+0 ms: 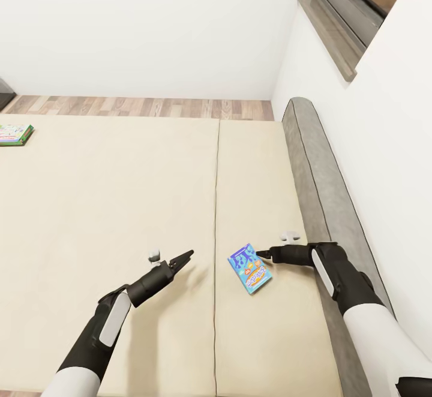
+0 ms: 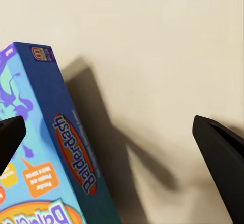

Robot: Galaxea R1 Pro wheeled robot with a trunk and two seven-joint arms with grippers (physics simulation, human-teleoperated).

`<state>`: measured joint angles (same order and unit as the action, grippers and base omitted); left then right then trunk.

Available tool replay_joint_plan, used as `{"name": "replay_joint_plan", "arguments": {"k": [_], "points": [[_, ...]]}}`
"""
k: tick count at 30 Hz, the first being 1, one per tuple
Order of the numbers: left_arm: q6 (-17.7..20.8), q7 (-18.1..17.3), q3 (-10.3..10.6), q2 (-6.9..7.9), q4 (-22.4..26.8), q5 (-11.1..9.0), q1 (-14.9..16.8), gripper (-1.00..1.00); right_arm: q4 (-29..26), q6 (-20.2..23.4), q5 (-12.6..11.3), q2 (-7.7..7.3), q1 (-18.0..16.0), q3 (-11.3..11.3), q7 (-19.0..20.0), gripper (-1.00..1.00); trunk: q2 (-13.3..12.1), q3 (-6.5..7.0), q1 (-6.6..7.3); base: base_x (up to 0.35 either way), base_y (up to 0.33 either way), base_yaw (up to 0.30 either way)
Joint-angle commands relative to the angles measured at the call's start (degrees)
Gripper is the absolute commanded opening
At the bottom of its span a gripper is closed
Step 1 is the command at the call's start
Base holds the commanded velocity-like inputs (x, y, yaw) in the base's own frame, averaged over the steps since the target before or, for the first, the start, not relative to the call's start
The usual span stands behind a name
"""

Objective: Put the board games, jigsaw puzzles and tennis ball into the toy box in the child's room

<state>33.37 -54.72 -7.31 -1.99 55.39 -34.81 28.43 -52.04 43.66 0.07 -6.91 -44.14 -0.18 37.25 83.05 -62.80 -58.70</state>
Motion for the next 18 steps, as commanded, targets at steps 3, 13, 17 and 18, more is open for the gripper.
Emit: {"name": "replay_joint_plan", "arguments": {"k": [3, 13, 17, 18], "points": [[0.4, -0.1, -0.1, -0.05, 0.0, -0.1, 0.0, 1.00, 0.5, 0.3, -0.2, 0.02, 0.0, 0.1, 0.1, 1.00, 0.0, -0.04, -0.02, 0.000, 0.000, 0.000], [0.3, -0.2, -0.2, 0.03, 0.0, -0.4, 0.0, 1.00, 0.5, 0.3, -0.2, 0.04, 0.0, 0.2, 0.1, 1.00, 0.0, -0.04, -0.02, 0.000, 0.000, 0.000], [0.3, -0.2, -0.2, 0.04, 0.0, -0.5, 0.0, 1.00, 0.5, 0.4, -0.2, 0.05, 0.0, 0.3, 0.1, 1.00, 0.0, -0.04, -0.02, 0.000, 0.000, 0.000], [0.3, -0.2, -0.2, 0.04, 0.0, -0.5, 0.0, 1.00, 0.5, 0.4, -0.2, 0.05, 0.0, 0.3, 0.1, 1.00, 0.0, -0.04, -0.02, 0.000, 0.000, 0.000]]}}
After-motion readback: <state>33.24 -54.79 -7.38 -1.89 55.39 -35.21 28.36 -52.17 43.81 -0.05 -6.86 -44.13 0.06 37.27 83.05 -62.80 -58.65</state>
